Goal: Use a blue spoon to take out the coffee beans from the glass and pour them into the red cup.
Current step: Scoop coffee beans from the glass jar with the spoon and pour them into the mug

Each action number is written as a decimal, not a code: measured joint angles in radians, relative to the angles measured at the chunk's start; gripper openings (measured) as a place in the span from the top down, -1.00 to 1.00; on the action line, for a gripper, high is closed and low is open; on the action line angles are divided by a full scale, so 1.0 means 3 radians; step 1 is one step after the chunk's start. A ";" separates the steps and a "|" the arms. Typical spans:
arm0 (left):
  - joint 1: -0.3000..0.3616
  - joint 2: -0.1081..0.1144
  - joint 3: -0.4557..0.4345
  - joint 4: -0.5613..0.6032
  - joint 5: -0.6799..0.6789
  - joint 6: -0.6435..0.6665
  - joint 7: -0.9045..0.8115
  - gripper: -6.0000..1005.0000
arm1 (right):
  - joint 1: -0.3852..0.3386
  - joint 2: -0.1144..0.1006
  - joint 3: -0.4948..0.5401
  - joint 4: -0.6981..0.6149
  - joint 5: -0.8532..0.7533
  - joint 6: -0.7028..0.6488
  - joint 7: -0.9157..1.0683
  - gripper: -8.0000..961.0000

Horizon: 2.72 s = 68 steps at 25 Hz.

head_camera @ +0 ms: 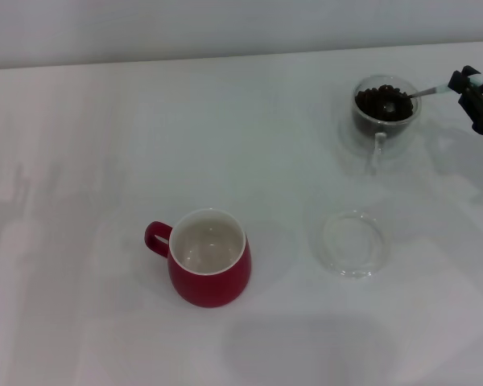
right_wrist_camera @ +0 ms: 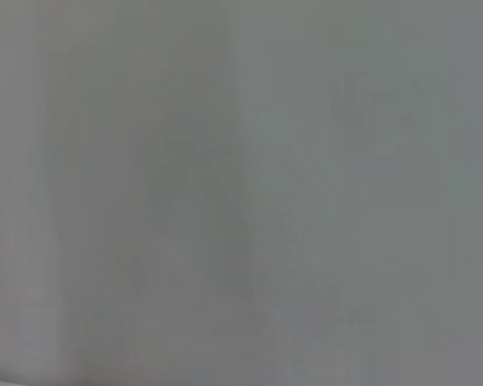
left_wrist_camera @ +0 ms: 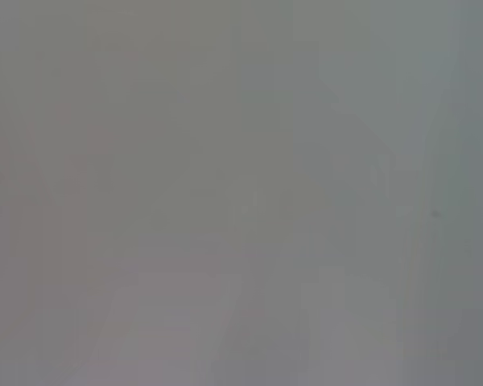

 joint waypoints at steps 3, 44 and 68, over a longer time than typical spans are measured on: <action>0.0000 0.0000 0.0000 0.0000 0.0000 0.0000 0.0000 -0.54 | -0.0030 -0.0001 -0.0013 -0.0004 0.0000 -0.0013 0.0015 0.68; 0.0005 0.0006 0.0000 -0.0027 0.0000 0.0000 0.0007 -0.54 | 0.0008 0.0007 -0.0004 -0.0032 -0.0094 0.0174 0.1720 0.68; 0.0007 0.0014 -0.0028 -0.0049 -0.0007 0.0109 0.0021 -0.54 | 0.0039 -0.0017 0.0078 -0.0100 -0.0297 0.0313 0.2375 0.68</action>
